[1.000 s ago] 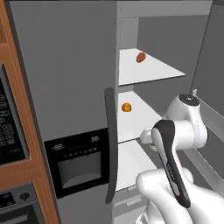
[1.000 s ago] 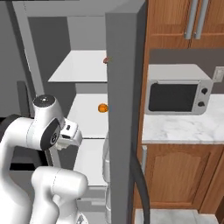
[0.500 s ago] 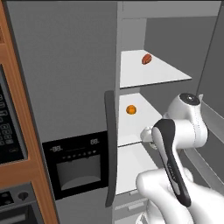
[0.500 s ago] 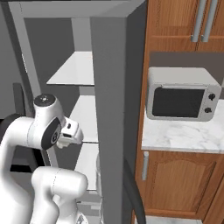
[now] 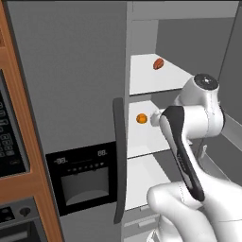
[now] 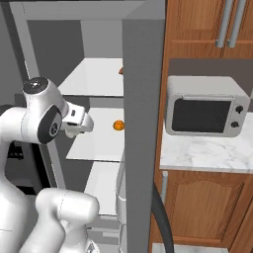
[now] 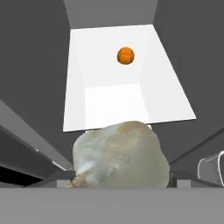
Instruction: Place the garlic in the correct fridge rack based on whether it is a fruit or vegetable. Finally, close the fridge door.
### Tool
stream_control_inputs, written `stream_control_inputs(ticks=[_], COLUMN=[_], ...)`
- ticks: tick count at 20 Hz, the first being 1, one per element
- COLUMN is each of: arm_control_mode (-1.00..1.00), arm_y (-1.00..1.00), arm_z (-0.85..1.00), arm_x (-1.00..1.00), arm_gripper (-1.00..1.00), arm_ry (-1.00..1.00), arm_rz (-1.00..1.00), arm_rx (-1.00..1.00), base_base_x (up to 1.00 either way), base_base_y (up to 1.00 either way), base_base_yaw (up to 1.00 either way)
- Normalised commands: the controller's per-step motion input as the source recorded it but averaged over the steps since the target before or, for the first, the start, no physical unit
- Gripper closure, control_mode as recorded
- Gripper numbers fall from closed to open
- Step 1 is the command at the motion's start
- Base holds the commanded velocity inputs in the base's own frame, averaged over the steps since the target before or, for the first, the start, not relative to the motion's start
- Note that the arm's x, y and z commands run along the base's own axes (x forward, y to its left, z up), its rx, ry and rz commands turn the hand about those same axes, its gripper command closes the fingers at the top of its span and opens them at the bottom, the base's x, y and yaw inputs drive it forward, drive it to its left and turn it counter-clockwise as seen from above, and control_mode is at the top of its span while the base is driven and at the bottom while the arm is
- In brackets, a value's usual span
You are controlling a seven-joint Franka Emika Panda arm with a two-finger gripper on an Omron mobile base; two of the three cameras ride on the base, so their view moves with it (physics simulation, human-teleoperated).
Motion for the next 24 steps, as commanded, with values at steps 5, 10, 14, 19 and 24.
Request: stream_control_inputs(ticks=[5, 10, 14, 19, 24], arm_control_mode=[-1.0, -1.0, -1.0, -1.0, -1.0], arm_y=[-0.09, -0.06, 0.0, 0.0, 0.0], arm_z=[1.0, 0.55, 0.0, 0.0, -0.02], arm_x=[0.22, 0.31, 0.87, 0.93, 0.9], arm_gripper=[1.0, 1.0, 1.0, 1.0, 1.0], arm_ry=[-0.18, -0.16, -0.06, -0.01, 0.0], arm_rz=[-0.01, -0.01, 0.0, 0.0, 0.0], arm_rx=[-0.05, 0.0, 0.0, 0.0, 0.0], base_base_x=[0.0, 0.0, 0.0, 0.0, 0.0], base_base_y=[0.0, 0.0, 0.0, 0.0, 0.0], base_base_yaw=[0.0, 0.0, 0.0, 0.0, 0.0])
